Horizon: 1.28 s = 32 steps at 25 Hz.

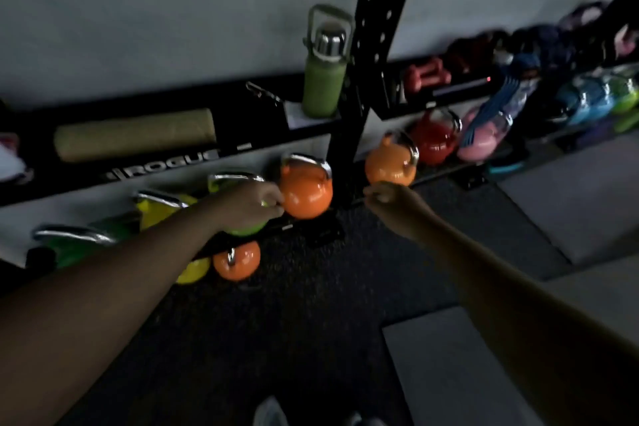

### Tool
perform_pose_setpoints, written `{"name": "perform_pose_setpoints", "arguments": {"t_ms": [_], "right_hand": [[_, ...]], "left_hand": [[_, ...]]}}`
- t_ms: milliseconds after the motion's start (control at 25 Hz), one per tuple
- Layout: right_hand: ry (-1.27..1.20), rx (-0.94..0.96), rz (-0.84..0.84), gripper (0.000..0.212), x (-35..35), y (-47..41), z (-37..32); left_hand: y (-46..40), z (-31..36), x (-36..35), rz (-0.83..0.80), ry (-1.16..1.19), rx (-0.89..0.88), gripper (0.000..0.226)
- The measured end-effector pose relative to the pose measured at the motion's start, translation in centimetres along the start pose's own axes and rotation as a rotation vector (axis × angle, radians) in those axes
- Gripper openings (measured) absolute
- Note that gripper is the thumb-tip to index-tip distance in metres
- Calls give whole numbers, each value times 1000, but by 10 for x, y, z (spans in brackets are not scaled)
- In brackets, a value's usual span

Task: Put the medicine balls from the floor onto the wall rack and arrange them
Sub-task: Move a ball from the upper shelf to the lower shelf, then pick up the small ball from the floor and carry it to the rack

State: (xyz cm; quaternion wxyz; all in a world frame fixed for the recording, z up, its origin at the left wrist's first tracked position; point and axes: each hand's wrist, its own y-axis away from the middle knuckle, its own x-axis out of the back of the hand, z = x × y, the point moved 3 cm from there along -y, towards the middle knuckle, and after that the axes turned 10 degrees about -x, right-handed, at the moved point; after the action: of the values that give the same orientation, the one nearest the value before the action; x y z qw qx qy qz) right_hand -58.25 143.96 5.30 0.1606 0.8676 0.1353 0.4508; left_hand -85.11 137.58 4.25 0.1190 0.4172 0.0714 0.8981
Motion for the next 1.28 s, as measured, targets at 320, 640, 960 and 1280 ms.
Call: {"name": "perform_pose_setpoints", "arguments": {"t_ms": [320,640,960,1280], "right_hand": [[76,-310,-305,33,-143,87,157],[-222,-536,-286,29,-202,238,284],[-674,-898,82,30,-232,467,411],[-994,-1325,386,23,-282,637,486]], "left_hand": [[80,-53,-179,-410,15,198,40],[157,3,-297,-715,-192,114,48],[233,127,-438,-1080,-395,-237,41],[318,222,-565,-1415,-726,-640,42]]}}
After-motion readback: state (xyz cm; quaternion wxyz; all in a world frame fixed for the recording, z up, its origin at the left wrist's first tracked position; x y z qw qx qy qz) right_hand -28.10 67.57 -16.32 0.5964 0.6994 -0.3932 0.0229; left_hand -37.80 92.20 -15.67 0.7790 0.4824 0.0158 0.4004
